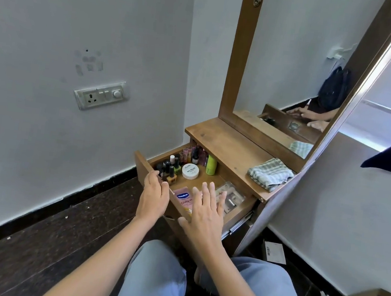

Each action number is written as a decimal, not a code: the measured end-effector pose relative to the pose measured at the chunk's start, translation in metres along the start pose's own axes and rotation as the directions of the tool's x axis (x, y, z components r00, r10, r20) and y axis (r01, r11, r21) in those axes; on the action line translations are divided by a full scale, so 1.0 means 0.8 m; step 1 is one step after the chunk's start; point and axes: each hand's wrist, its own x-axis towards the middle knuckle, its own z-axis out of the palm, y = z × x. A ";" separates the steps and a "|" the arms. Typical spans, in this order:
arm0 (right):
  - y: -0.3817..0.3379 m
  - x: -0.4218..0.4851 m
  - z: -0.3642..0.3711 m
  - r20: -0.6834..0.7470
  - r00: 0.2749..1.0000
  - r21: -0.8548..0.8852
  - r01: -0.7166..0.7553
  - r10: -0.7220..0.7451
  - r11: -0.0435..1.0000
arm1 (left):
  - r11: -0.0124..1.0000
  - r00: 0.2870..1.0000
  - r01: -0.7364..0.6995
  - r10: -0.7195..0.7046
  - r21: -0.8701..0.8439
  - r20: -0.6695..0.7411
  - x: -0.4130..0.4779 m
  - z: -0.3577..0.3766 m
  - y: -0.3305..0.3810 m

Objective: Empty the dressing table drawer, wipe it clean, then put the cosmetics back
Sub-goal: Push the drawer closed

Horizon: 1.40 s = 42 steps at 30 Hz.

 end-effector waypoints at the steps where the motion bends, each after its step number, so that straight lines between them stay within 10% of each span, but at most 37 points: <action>1: 0.005 0.003 0.001 0.002 1.000 -0.015 -0.021 0.021 1.000 | 1.000 1.000 -0.012 0.012 -0.006 0.019 0.004 0.003 0.002; 11: 0.070 0.048 0.003 -0.131 0.978 -0.088 -0.176 0.164 0.980 | 0.984 0.967 -0.141 0.113 0.108 0.229 0.042 0.058 0.038; 20: 0.125 0.090 0.010 -0.191 0.958 -0.153 -0.243 0.212 0.958 | 0.757 0.862 -0.484 0.325 0.439 0.390 0.074 0.103 0.052; 42: 0.155 0.117 0.023 -0.140 0.975 -0.294 -0.207 0.172 0.933 | 0.742 0.853 -0.498 0.328 0.448 0.405 0.089 0.117 0.069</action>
